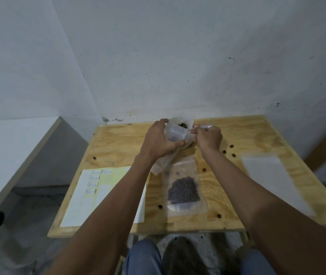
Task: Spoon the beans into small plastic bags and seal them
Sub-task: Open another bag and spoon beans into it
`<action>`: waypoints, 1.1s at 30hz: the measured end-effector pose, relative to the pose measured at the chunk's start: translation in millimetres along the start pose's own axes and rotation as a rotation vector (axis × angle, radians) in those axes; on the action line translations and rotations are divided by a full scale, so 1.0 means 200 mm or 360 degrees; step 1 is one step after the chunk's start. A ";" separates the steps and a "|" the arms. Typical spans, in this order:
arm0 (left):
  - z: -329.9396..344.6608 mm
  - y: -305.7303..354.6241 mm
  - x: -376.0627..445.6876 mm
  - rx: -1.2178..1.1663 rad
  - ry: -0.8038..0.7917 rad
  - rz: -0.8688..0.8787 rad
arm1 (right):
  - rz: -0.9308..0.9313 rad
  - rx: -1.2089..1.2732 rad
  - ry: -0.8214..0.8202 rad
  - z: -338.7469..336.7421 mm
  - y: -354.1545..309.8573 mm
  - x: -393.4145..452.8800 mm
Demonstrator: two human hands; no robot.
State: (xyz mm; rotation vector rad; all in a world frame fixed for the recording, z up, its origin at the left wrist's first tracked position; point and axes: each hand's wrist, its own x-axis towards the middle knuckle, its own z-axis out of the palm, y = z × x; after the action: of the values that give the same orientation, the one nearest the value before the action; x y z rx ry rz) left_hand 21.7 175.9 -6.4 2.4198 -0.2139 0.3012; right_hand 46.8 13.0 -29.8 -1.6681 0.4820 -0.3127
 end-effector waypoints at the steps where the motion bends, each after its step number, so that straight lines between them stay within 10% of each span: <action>1: 0.00 0.00 0.00 -0.0023 0.0005 0.0003 | 0.0050 0.0013 -0.0027 0.01 -0.01 0.00; 9: -0.01 -0.03 -0.01 -0.0035 -0.0001 -0.0001 | 0.0395 0.0337 -0.0067 -0.01 -0.06 0.01; 33: -0.12 0.05 -0.08 0.0080 0.0209 0.0018 | -0.0099 0.0664 -0.0385 -0.27 -0.18 -0.15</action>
State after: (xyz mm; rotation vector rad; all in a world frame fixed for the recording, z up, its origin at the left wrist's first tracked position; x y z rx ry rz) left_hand -0.2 185.3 12.0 2.4382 -0.1631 0.4739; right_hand -0.4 -16.0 15.8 -1.2927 0.1675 -0.2340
